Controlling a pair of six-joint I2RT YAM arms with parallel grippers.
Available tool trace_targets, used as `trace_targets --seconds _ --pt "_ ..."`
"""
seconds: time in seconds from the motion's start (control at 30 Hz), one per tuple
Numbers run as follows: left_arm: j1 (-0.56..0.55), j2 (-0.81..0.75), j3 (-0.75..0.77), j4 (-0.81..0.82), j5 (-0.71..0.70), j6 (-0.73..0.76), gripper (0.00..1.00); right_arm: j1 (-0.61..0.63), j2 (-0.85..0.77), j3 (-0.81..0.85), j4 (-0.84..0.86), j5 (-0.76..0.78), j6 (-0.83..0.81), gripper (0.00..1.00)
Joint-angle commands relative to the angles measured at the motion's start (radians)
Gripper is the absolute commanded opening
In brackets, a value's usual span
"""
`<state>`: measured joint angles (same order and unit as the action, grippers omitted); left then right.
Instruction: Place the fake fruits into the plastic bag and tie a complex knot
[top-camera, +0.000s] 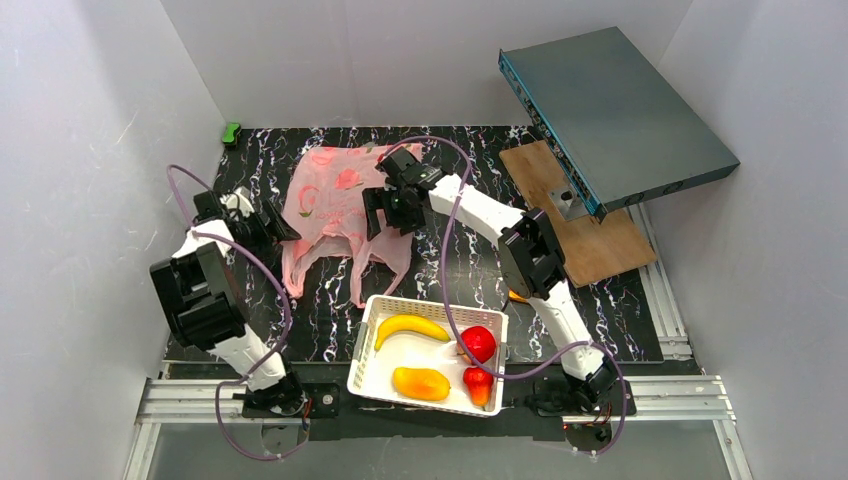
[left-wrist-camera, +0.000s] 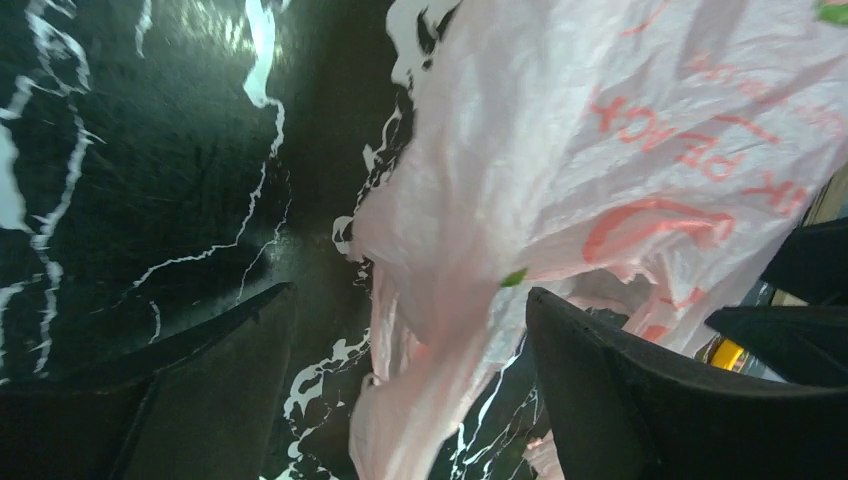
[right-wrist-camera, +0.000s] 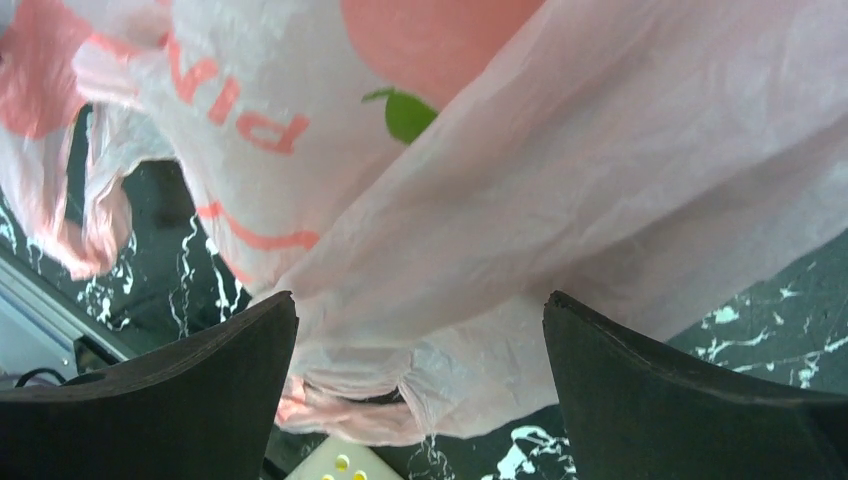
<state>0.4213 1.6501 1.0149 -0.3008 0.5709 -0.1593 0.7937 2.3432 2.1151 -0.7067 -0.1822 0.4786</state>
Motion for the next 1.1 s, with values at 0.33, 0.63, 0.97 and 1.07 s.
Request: trace_targets --seconds 0.33,0.63,0.97,1.07 --pt "-0.087 0.091 0.004 0.012 0.034 -0.055 0.34 -0.035 0.054 0.015 0.056 0.046 -0.093 0.19" --pt "0.012 0.008 0.084 -0.122 -0.031 0.089 0.00 -0.263 -0.196 -0.169 -0.006 0.097 -0.297 0.01" --pt "-0.050 -0.053 0.045 -0.137 0.205 -0.250 0.00 -0.268 -0.319 -0.132 -0.017 -0.178 -0.410 0.59" --pt "-0.052 -0.055 0.042 -0.125 0.257 -0.332 0.00 -0.263 -0.428 -0.238 0.046 -0.181 -0.473 0.98"
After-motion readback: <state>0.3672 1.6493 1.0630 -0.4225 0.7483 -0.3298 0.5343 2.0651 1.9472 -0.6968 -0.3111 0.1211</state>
